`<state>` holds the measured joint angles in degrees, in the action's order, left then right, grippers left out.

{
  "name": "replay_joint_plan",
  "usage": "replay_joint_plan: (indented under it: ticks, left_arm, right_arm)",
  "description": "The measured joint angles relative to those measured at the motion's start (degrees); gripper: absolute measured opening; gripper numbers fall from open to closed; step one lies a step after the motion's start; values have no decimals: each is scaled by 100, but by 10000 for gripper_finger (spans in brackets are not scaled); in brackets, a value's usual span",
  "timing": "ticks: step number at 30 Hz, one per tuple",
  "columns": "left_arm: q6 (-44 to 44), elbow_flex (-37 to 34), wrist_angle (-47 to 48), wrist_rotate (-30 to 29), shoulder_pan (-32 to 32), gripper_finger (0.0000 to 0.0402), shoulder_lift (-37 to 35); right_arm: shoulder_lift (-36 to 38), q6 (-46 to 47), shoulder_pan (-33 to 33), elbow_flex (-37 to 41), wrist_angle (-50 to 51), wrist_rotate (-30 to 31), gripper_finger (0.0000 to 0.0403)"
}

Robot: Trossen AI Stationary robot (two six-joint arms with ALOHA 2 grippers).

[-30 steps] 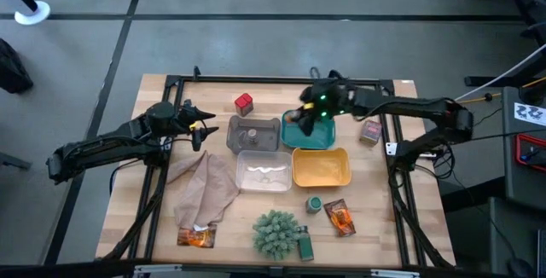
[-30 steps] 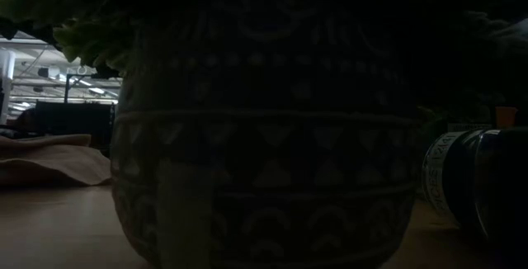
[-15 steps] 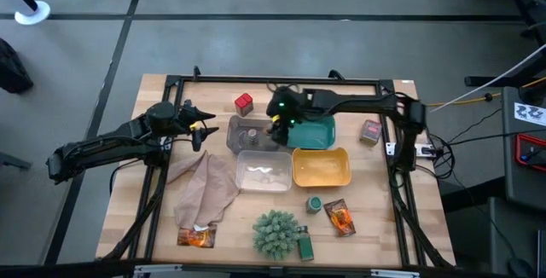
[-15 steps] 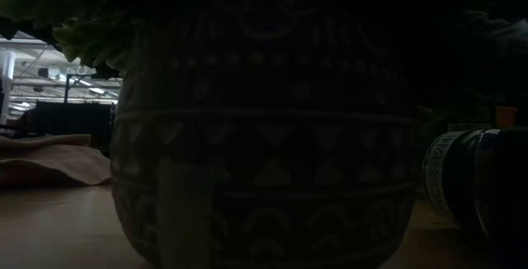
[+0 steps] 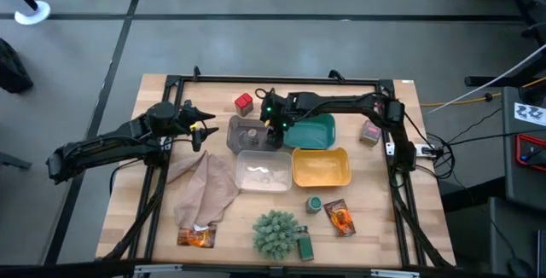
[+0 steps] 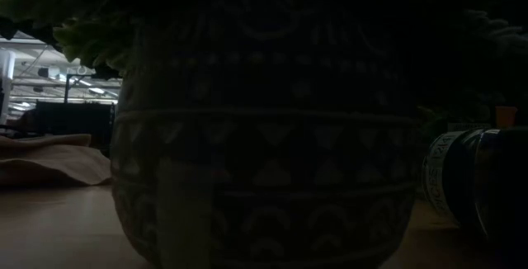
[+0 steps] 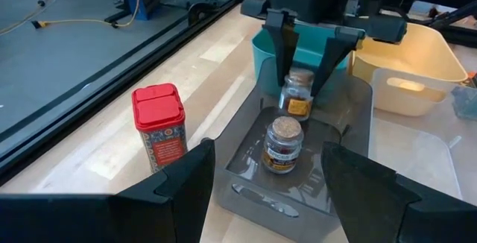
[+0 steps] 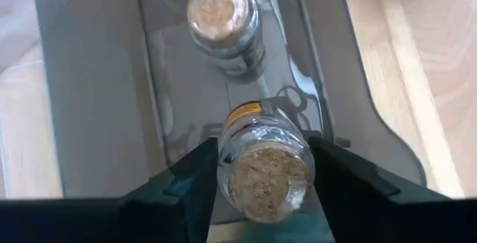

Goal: Sort spices by type
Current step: Put the brown seasoning bottle into the black bin, then put the left red seasoning can into the blue bin

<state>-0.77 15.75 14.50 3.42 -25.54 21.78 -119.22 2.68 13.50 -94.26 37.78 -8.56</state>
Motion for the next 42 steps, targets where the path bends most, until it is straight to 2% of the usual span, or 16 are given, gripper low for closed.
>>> replay_joint_plan:
  ticks: [9,17,22,28,35,39,42]
  left_arm:
    - [82,0,-2,0,0,230,0]
    - [78,0,-11,0,0,230,0]
    - [-3,0,-139,0,0,230,0]
    - [-64,0,-907,0,2,230,107]
    - [-171,0,-2111,1,2,230,338]
    - [-355,0,-2699,-12,-2,230,726]
    - [-365,77,-2800,-277,-3,230,1206]
  right_arm:
    - [-9,29,-2,0,-93,-2,228]
    - [14,33,2,0,-71,-1,227]
    - [270,-2,1,0,-14,3,227]
    - [636,-13,0,0,61,7,227]
    - [1159,-17,2,0,608,18,227]
    - [1462,-24,2,0,1010,184,227]
    - [1684,-25,2,0,1223,485,227]
